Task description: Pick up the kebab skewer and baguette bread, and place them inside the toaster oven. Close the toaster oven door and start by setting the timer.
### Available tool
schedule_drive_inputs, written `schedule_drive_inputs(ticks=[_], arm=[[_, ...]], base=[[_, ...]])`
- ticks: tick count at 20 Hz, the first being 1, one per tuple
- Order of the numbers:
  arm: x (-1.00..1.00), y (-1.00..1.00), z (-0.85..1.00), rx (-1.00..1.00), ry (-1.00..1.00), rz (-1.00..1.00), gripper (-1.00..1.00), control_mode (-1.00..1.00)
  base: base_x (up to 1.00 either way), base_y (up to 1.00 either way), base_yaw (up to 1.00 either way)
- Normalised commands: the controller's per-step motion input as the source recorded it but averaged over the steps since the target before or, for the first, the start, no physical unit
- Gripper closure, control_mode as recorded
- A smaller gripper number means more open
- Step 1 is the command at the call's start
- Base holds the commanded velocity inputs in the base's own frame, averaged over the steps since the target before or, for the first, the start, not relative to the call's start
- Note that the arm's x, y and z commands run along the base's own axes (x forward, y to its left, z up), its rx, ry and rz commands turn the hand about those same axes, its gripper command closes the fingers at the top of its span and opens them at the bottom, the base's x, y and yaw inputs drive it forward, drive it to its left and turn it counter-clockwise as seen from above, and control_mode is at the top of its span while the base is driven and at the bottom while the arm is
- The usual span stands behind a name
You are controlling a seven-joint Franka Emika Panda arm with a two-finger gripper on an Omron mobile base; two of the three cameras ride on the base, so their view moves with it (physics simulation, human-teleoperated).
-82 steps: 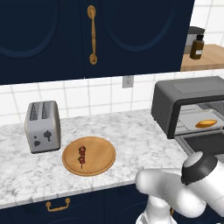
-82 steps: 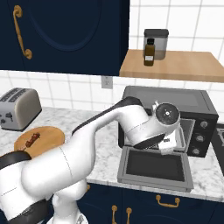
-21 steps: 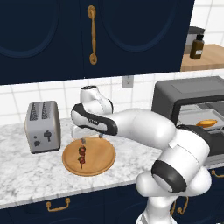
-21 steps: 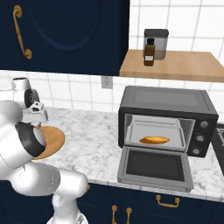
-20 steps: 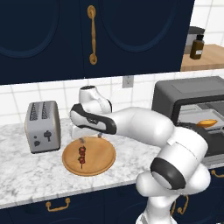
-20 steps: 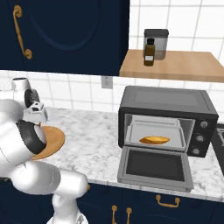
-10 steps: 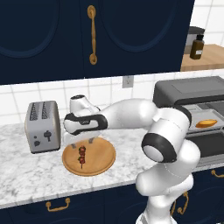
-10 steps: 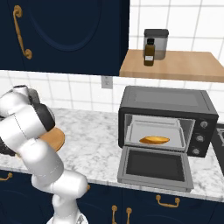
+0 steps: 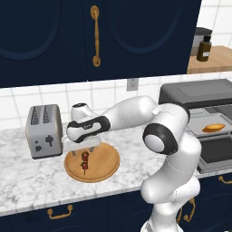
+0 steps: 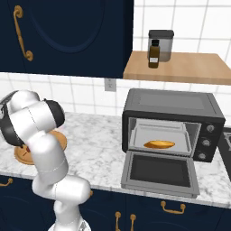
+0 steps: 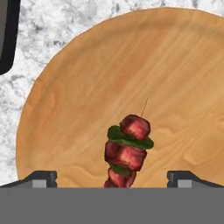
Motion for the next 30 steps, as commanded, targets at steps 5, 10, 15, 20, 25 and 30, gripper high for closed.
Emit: schedule_drive_inputs(ticks=[5,10,15,20,25,30], arm=[[-0.22,0.0,-0.24,0.0,-0.12,0.0,-1.0,-1.0],[-0.28,-0.08,-0.2,0.02,-0.08,-0.03,-1.0,-1.0],[0.0,-0.16,-0.01,0.06,0.0,-0.1,-1.0,-1.0],[0.0,-0.01,-0.12,0.01,0.0,-0.06,-1.0,-1.0],[0.0,0.0,-0.19,0.0,0.0,-0.06,-1.0,-1.0],[0.0,0.12,-0.05,-0.01,0.0,-0.05,1.0,-1.0]], base=[[0.0,0.0,0.0],[0.0,0.0,0.0],[0.0,0.0,0.0],[0.0,0.0,0.0],[0.0,0.0,0.0],[0.0,0.0,0.0]])
